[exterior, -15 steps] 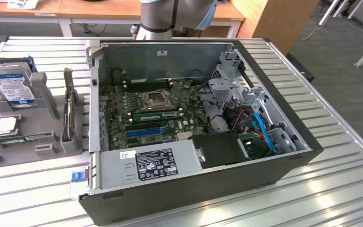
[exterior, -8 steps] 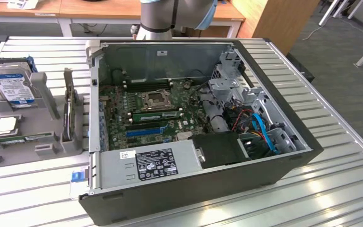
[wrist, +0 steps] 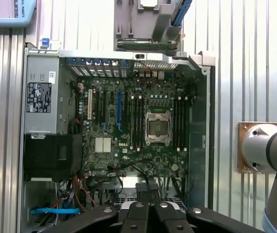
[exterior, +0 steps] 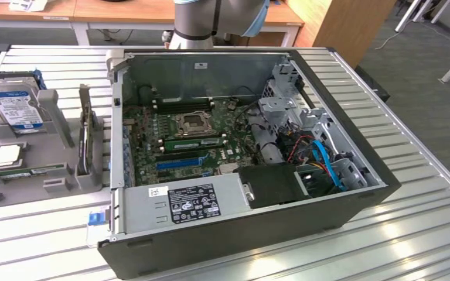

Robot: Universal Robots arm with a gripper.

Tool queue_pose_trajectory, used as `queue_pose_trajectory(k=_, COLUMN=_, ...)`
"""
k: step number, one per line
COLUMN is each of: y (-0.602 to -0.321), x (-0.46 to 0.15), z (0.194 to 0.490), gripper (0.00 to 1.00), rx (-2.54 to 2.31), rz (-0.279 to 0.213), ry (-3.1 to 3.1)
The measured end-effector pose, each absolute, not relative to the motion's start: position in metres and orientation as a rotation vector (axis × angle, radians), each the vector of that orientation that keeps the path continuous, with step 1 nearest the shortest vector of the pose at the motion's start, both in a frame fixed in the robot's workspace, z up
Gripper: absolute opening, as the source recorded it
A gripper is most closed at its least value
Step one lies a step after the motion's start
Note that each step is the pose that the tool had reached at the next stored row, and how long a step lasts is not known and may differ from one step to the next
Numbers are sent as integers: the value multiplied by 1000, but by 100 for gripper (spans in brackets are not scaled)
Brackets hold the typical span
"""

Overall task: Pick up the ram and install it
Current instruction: 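Press down the ram until it locks into place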

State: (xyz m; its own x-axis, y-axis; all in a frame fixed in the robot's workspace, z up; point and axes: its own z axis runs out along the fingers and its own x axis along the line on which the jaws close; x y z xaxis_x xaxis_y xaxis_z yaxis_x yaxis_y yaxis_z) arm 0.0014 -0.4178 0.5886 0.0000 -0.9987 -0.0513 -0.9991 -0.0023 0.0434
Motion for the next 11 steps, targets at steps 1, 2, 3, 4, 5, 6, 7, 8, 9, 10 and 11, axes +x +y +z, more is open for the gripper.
queue_pose_trajectory(k=1, y=-418, x=1, z=587, gripper=10, rx=-2217, rz=105, ry=2215)
queue_pose_trajectory(k=2, y=-418, x=1, z=585, gripper=10, rx=-2217, rz=105, ry=2215)
queue_pose_trajectory(k=3, y=-418, x=1, z=583, gripper=10, rx=-2217, rz=105, ry=2215)
queue_pose_trajectory(k=4, y=-418, x=1, z=581, gripper=10, rx=-2217, rz=105, ry=2215)
queue_pose_trajectory(k=5, y=-418, x=1, z=580, gripper=10, rx=-2218, rz=105, ry=2215)
queue_pose_trajectory(k=6, y=-418, x=1, z=578, gripper=10, rx=-2217, rz=105, ry=2215)
queue_pose_trajectory(k=7, y=-418, x=1, z=576, gripper=10, rx=-2217, rz=105, ry=2215)
queue_pose_trajectory(k=8, y=-418, x=1, z=574, gripper=10, rx=-2217, rz=105, ry=2215)
queue_pose_trajectory(k=9, y=-418, x=0, z=572, gripper=10, rx=-2217, rz=105, ry=2215)
queue_pose_trajectory(k=10, y=-418, x=0, z=570, gripper=10, rx=-2217, rz=105, ry=2215)
queue_pose_trajectory(k=11, y=-418, x=0, z=568, gripper=10, rx=-2217, rz=105, ry=2215)
